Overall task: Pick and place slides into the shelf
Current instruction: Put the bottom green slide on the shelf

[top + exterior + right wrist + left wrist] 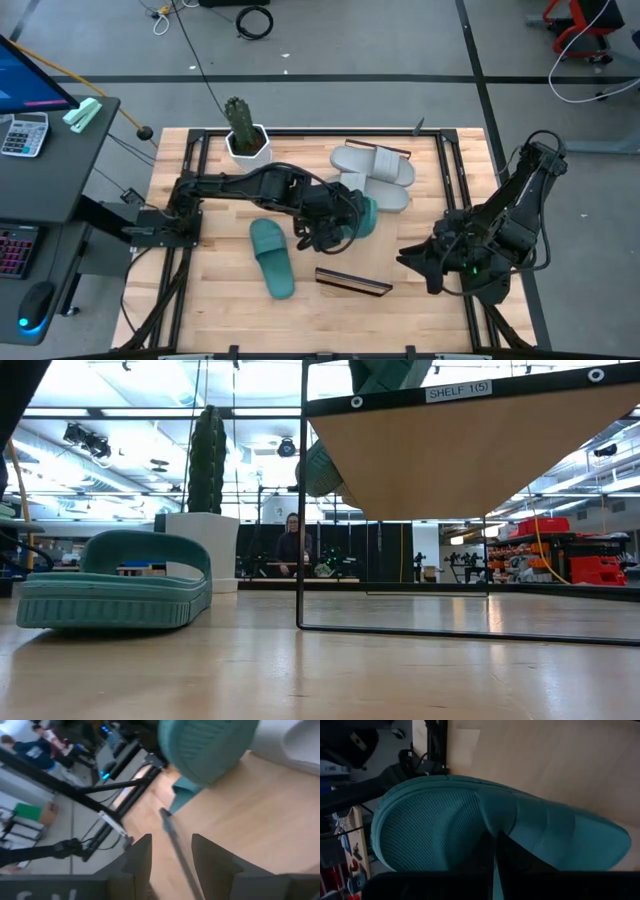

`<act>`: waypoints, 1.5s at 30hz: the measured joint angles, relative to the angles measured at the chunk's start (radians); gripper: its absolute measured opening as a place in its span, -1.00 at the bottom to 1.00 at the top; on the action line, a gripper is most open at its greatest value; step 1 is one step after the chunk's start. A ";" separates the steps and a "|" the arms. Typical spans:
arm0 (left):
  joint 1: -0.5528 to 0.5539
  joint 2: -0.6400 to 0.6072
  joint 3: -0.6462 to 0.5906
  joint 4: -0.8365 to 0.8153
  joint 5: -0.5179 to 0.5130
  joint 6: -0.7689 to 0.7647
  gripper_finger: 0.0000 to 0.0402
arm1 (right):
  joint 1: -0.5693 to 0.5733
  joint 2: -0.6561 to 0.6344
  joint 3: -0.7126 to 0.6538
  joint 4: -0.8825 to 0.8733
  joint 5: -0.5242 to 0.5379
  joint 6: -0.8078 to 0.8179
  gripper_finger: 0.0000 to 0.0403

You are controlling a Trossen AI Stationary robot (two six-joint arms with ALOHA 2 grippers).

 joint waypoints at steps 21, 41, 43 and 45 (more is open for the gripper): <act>0.029 0.102 -0.003 0.156 0.071 0.047 -0.96 | 0.074 0.000 0.000 0.206 0.033 -0.126 -0.27; 0.036 0.102 -0.002 0.206 0.137 0.059 -0.96 | 0.074 0.000 0.000 0.246 0.114 -0.194 -0.27; 0.036 0.111 0.000 0.212 0.146 0.059 -0.96 | 0.074 0.000 0.000 0.255 0.124 -0.205 -0.27; 0.036 0.122 -0.001 0.221 0.153 0.059 -0.94 | 0.067 0.000 0.000 0.256 0.126 -0.208 -0.27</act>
